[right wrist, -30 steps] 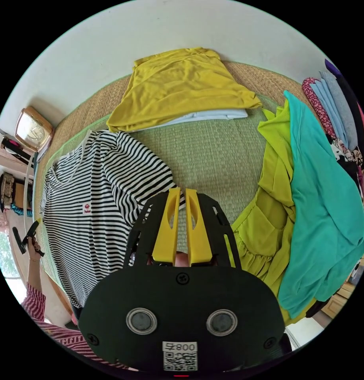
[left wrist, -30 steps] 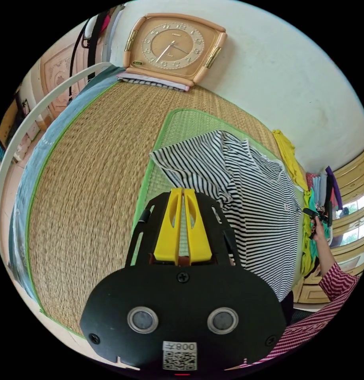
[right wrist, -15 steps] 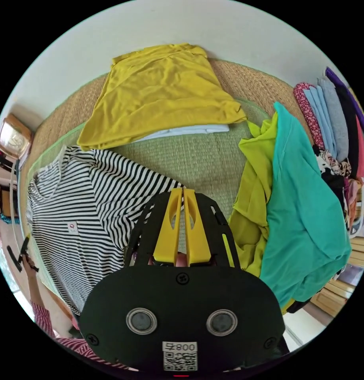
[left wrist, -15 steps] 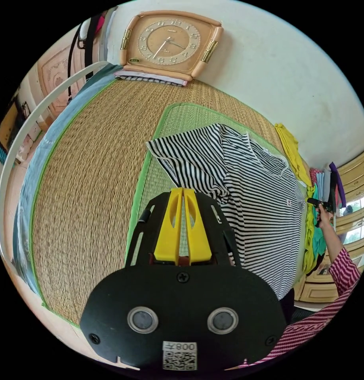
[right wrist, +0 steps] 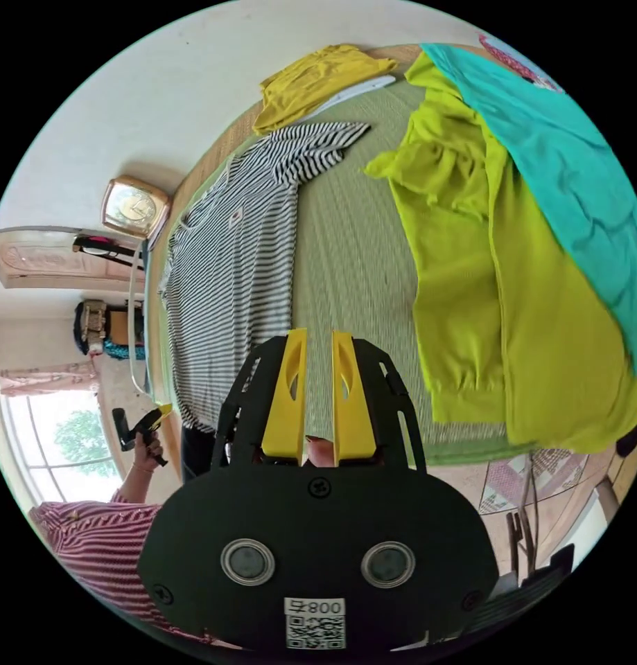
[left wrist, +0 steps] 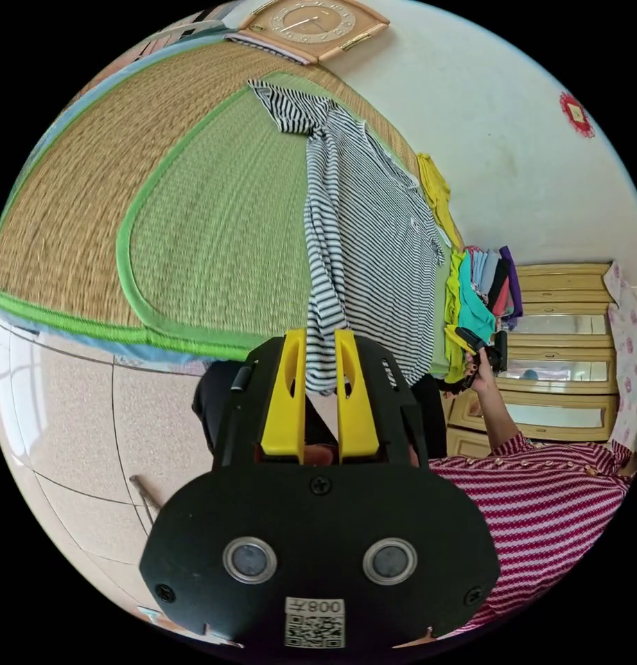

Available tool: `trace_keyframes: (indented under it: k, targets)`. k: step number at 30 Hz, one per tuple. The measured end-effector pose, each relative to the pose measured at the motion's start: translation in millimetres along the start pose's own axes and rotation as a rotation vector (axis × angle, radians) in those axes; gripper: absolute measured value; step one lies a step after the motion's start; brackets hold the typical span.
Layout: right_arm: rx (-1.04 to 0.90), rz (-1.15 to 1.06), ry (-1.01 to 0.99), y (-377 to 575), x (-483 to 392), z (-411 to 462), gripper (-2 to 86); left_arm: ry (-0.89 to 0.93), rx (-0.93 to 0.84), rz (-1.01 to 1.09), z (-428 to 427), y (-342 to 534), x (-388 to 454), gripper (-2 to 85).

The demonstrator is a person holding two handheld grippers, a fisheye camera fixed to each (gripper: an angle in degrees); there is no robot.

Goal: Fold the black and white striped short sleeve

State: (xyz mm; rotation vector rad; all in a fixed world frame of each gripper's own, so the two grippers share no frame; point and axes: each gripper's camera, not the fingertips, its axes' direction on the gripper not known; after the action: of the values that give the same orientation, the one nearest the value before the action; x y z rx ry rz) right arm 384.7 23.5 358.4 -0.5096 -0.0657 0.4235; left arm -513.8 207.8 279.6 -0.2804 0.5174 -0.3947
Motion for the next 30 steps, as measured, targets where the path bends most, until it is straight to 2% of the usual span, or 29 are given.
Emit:
trace_keyframes:
  k: [3, 8, 11, 14, 17, 22, 30]
  targets:
    - [-0.037, -0.012, -0.047, 55.2, 2.4, 3.7, 6.6, -0.045, -0.021, 0.041, 5.3, 21.9, 15.8, 8.3]
    - [-0.149, -0.107, 0.036, 109.8, -8.2, 31.7, 8.3, -0.145, -0.061, 0.087, 13.4, 39.2, 34.6, 7.7]
    - [-0.174, -0.112, 0.034, 116.8, -7.1, 47.6, 8.9, -0.162, -0.074, 0.06, 12.3, 49.0, 37.0, 3.5]
    - [-0.169, -0.099, 0.013, 113.9, -4.3, 57.4, 9.0, -0.08, 0.028, 0.068, -20.0, 69.4, 42.1, 1.8]
    - [-0.176, -0.102, 0.004, 111.5, -3.7, 67.2, 9.1, -0.095, 0.13, 0.015, -55.9, 96.5, 31.1, 1.5]
    - [-0.2, -0.101, -0.003, 105.0, -1.1, 78.3, 9.0, -0.095, 0.126, 0.016, -63.6, 119.0, 33.4, 4.4]
    - [-0.246, -0.106, 0.012, 91.5, -4.9, 98.2, 8.9, -0.307, 0.07, 0.096, -48.3, 119.3, 72.5, 8.5]
